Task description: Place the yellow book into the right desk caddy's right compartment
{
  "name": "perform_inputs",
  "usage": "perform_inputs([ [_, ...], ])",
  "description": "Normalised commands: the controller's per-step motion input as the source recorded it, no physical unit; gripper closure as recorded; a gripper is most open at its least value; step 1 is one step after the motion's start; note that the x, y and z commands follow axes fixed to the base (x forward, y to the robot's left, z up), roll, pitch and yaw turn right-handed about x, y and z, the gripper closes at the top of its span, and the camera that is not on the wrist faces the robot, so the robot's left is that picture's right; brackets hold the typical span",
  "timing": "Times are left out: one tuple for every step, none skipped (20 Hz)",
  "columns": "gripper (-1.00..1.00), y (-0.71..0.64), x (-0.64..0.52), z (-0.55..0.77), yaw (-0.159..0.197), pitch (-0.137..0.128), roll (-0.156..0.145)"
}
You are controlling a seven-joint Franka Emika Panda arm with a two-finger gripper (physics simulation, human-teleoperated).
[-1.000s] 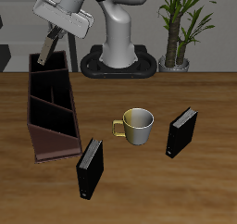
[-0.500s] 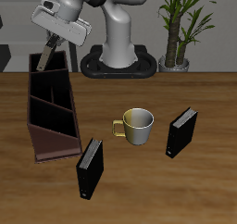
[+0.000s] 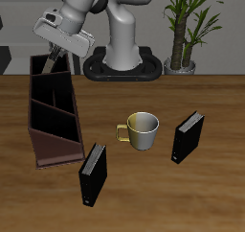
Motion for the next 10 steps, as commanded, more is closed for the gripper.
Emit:
perform_inputs([
  [1.0,-0.03,0.01,-0.18,-0.001,0.03,0.001],
  [1.0,-0.04,0.0,-0.25,-0.022,0.074,-0.021],
  [1.0,0.04,0.02,-0.13,-0.003,0.045,0.048],
  [1.0,-0.01,0.02,-0.09,0.019,0.015,-0.029],
  [1.0,0.04,0.04,-0.14,-0.041,0.108,0.06],
  [1.0,0.07,0.05,-0.09,-0.022,0.064,0.069],
  [1.0,0.05,0.04,0.01,0.039,-0.02,-0.022],
  [1.0,-0.06,0.09,-0.15,-0.014,0.058,-0.015],
  [1.0,0.02,0.1,-0.16,-0.055,0.105,0.021],
  [1.0,-0.02,0.13,-0.26,-0.075,0.15,0.029],
])
